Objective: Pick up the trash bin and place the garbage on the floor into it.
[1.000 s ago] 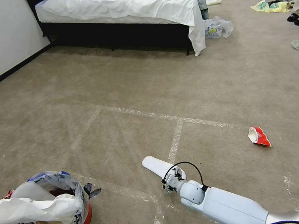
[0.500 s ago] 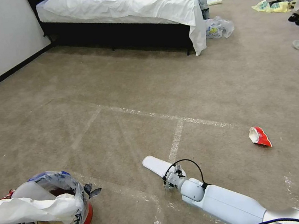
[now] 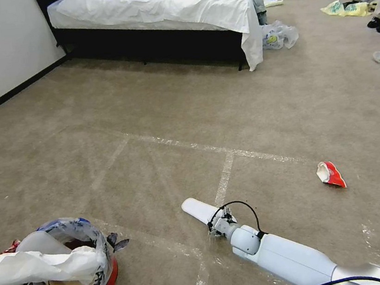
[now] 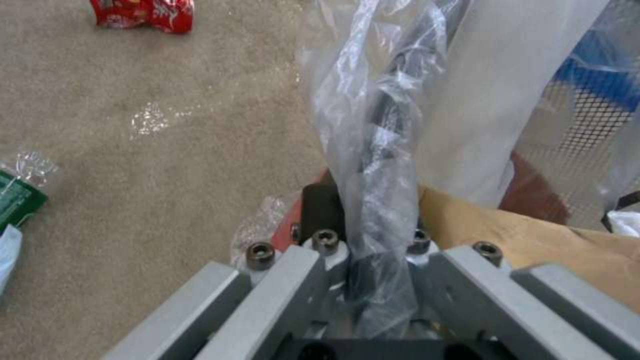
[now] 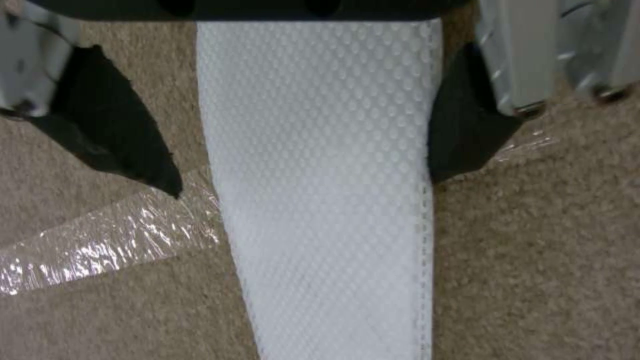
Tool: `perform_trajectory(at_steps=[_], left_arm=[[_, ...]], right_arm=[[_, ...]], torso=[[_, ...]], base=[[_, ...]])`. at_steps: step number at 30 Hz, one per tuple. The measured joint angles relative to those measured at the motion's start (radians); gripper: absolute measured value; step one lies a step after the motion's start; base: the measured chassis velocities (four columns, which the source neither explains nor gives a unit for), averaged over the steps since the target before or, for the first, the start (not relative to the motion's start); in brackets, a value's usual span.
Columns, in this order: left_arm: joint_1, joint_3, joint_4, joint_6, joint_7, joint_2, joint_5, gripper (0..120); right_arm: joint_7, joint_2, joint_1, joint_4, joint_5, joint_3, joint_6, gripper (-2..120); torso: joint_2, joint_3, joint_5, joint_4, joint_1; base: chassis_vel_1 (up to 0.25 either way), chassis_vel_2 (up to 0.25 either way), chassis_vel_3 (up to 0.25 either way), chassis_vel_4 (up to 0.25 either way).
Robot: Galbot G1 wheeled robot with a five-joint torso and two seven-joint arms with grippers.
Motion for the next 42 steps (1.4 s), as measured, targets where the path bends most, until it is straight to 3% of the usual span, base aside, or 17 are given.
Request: perform_trajectory(at_steps=[23,35,42], left_arm=[[-0.007,0.012,-0.007,0.003,-0.003,0.002,0.005,1],[-0.009,0.013,-0.016,0.007,-0.006,0.008,0.002,1],[-0.01,0.021,-0.027,0.014,-0.012,0.011,-0.019,1]], right_arm=[[0.031,-0.037,0.005,0.05,0.021,0.011,0.0,1],[0.038,-0.059,0.002,0.084,0.029,0.031,0.012,0],[0.046,-0.104,-0.004,0.237,0.099,0.138,0.064,0]], torso=[[0.0,0.0,-0.0001,-0.0001,0.0],[0.0,0.0,0.0,0.0,0.0],[0.0,0.0,0.0,0.0,0.0]], base=[[0.0,0.0,0.0,0.0],[0.0,0.0,0.0,0.0],[0.0,0.0,0.0,0.0]])
